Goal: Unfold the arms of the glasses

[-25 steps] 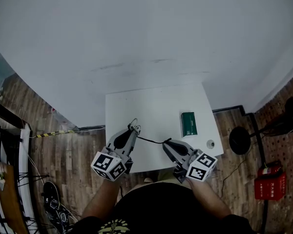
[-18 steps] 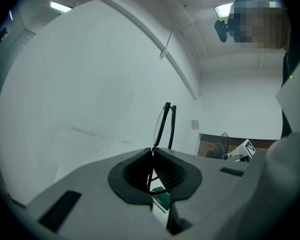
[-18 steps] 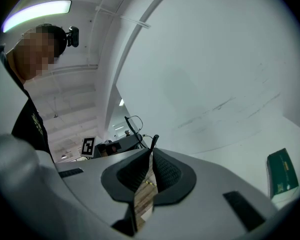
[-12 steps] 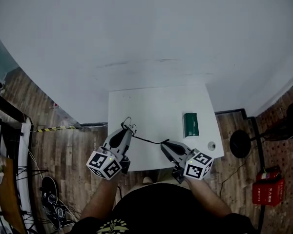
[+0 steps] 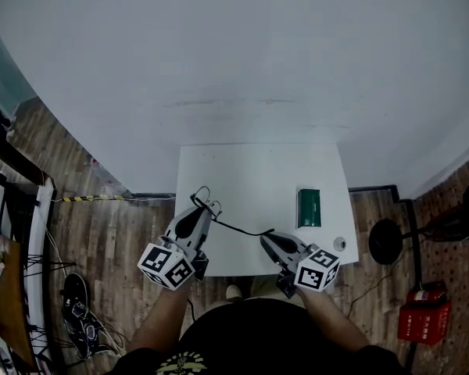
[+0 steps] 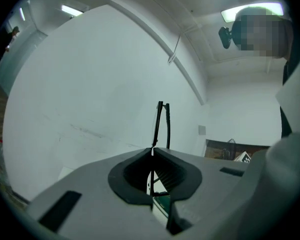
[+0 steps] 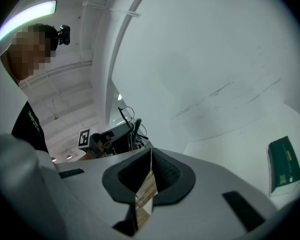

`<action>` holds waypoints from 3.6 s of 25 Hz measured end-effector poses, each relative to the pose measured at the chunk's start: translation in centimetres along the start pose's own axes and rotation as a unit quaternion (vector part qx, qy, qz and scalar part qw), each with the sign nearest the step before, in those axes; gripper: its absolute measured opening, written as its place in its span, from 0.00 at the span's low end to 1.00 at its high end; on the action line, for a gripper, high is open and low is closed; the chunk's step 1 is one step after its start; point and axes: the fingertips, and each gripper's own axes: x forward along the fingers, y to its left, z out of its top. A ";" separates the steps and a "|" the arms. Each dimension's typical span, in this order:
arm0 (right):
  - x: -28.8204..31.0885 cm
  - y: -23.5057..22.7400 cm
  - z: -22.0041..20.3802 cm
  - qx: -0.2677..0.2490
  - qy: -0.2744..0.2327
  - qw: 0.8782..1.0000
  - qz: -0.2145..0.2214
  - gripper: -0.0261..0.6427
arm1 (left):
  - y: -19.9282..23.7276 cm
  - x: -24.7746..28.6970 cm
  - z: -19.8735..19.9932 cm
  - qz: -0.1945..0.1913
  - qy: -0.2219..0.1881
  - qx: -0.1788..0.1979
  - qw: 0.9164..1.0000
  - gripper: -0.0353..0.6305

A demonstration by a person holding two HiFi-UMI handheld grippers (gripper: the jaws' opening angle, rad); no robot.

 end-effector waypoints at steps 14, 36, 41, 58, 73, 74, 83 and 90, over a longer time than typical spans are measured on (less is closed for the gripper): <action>-2.5 -5.4 7.2 -0.105 -0.075 0.986 -0.101 0.23 | 2.1 3.8 -4.4 0.070 0.086 0.131 0.985 0.08; 1.5 0.0 7.3 -0.166 -0.034 0.985 0.003 0.23 | -4.8 7.9 -8.7 -0.006 0.127 0.203 0.971 0.08; 1.7 0.8 7.1 -0.167 -0.035 0.985 0.007 0.23 | -5.8 7.4 -9.0 -0.007 0.147 0.211 0.966 0.08; 1.3 2.2 5.6 -0.198 -0.021 0.980 -0.024 0.07 | -6.5 5.4 -8.3 -0.024 0.135 0.254 0.957 0.08; 2.3 3.9 4.7 -0.222 -0.005 0.975 -0.021 0.07 | -4.9 3.7 -8.0 -0.014 0.118 0.278 0.953 0.09; 2.3 4.1 4.7 -0.224 -0.003 0.974 -0.022 0.07 | -4.8 3.6 -7.9 -0.014 0.119 0.285 0.951 0.09; 1.9 4.2 3.9 -0.244 0.017 0.968 -0.048 0.07 | -4.6 3.2 -7.7 -0.022 0.139 0.357 0.924 0.09; 1.1 3.6 3.5 -0.235 0.022 0.970 -0.064 0.07 | -5.2 3.7 -8.5 -0.044 0.156 0.393 0.905 0.09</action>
